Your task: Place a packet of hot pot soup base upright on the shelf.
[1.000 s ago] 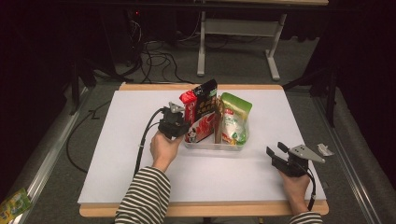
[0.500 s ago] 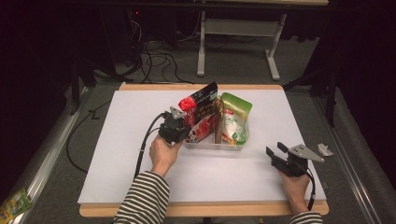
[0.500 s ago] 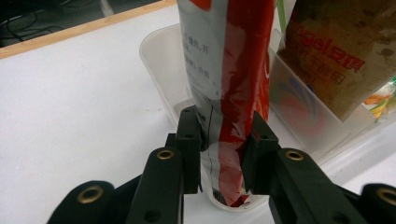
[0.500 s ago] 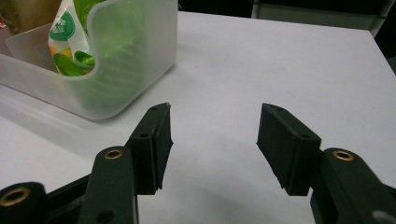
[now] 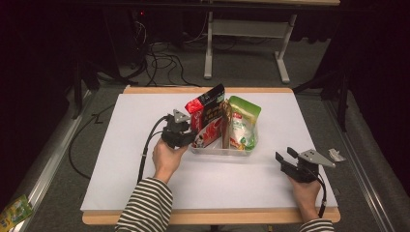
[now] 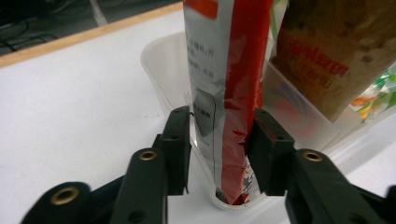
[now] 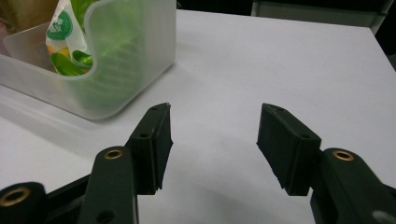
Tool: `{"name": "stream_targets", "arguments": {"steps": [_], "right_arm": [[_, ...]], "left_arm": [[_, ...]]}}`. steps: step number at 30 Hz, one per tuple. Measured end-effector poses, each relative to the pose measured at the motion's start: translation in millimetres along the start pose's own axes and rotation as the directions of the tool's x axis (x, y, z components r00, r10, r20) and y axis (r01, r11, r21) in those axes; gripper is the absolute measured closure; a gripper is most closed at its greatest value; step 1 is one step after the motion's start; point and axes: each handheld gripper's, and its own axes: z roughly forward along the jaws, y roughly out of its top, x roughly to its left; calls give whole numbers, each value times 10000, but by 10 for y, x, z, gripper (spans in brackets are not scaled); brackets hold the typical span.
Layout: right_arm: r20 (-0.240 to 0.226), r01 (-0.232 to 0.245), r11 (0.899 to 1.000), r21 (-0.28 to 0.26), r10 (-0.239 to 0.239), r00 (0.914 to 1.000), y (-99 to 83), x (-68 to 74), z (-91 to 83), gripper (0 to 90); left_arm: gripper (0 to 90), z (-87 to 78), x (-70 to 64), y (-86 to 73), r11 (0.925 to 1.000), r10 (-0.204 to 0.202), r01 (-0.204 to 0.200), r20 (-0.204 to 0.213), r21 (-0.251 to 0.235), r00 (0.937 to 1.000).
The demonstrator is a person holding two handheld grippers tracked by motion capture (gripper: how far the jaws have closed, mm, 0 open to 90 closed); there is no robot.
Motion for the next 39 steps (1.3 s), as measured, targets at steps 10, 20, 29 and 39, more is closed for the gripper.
{"name": "stream_targets", "arguments": {"steps": [10, 20, 29, 39], "right_arm": [[-18, -35, 10000, 54, 35, 10000, 2, -1, 5, 454], [-15, -26, 9998, 208, 26, 10000, 7, 9, 17, 456], [-10, -23, 9997, 231, 23, 10000, 7, 12, 19, 456], [-35, 187, 9996, 230, -186, 9998, 10, 12, 26, 459]], "left_arm": [[518, -182, 80, -67, 9993, 46, -43, 76, -380, 10000], [477, -424, 194, -162, 9975, 32, -32, -4, -705, 10000], [460, -599, 312, -274, 9950, -258, 244, -132, -964, 9996], [448, -760, 378, -398, 9900, -608, 581, -173, -1286, 9980]]}}
